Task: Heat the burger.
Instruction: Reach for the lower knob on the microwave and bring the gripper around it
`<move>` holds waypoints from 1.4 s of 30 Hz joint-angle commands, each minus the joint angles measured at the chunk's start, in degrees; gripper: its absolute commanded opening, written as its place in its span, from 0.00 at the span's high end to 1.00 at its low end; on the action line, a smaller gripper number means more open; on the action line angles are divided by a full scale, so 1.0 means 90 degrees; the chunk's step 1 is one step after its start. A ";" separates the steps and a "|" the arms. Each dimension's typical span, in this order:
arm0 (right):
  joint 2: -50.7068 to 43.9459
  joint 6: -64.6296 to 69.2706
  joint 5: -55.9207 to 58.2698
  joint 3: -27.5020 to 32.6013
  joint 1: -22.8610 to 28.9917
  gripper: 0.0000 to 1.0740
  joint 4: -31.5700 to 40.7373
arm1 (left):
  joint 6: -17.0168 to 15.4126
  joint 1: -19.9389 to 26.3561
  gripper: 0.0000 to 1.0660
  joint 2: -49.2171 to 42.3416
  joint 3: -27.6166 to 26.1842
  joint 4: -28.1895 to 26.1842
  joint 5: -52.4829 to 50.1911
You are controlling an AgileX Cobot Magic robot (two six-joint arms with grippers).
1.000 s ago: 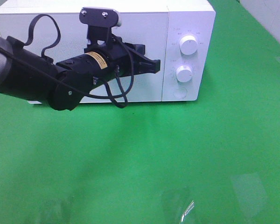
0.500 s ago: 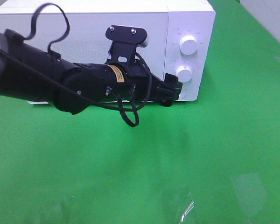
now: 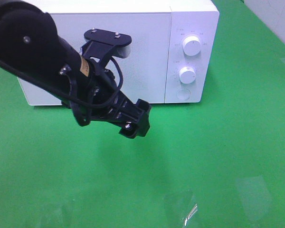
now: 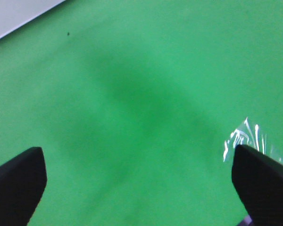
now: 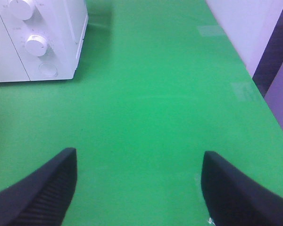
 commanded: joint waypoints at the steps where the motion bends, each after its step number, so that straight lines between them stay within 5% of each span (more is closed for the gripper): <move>1: -0.0166 0.0032 -0.0057 0.0006 -0.0032 0.34 0.0006 | -0.0025 -0.0032 0.07 -0.0293 -0.0045 0.0216 0.0789; 12: -0.0166 0.0032 -0.0057 0.0006 -0.0032 0.34 0.0006 | -0.0191 0.0318 0.07 -0.1108 -0.0045 0.0401 0.2165; 18: -0.0166 0.0032 -0.0057 0.0006 -0.0032 0.34 0.0006 | 0.0051 0.1744 0.08 -0.1394 -0.0045 0.0376 0.3266; 21: -0.0166 0.0032 -0.0057 0.0006 -0.0032 0.34 0.0006 | 0.0153 0.1954 0.08 -0.1439 -0.0045 0.0369 0.3336; 23: -0.0166 0.0032 -0.0057 0.0006 -0.0032 0.34 0.0006 | 0.0446 0.2865 0.08 -0.1585 -0.0045 0.0312 0.3450; 29: -0.0166 0.0032 -0.0057 0.0006 -0.0032 0.34 0.0006 | 0.0936 0.3992 0.08 -0.1713 -0.0045 -0.0121 0.3845; 36: -0.0166 0.0032 -0.0057 0.0006 -0.0032 0.34 0.0006 | 0.0974 0.4908 0.08 -0.2094 0.0013 -0.0649 0.4170; 42: -0.0166 0.0032 -0.0057 0.0006 -0.0032 0.34 0.0006 | 0.0980 0.5176 0.08 -0.2763 0.0497 -0.0694 0.4023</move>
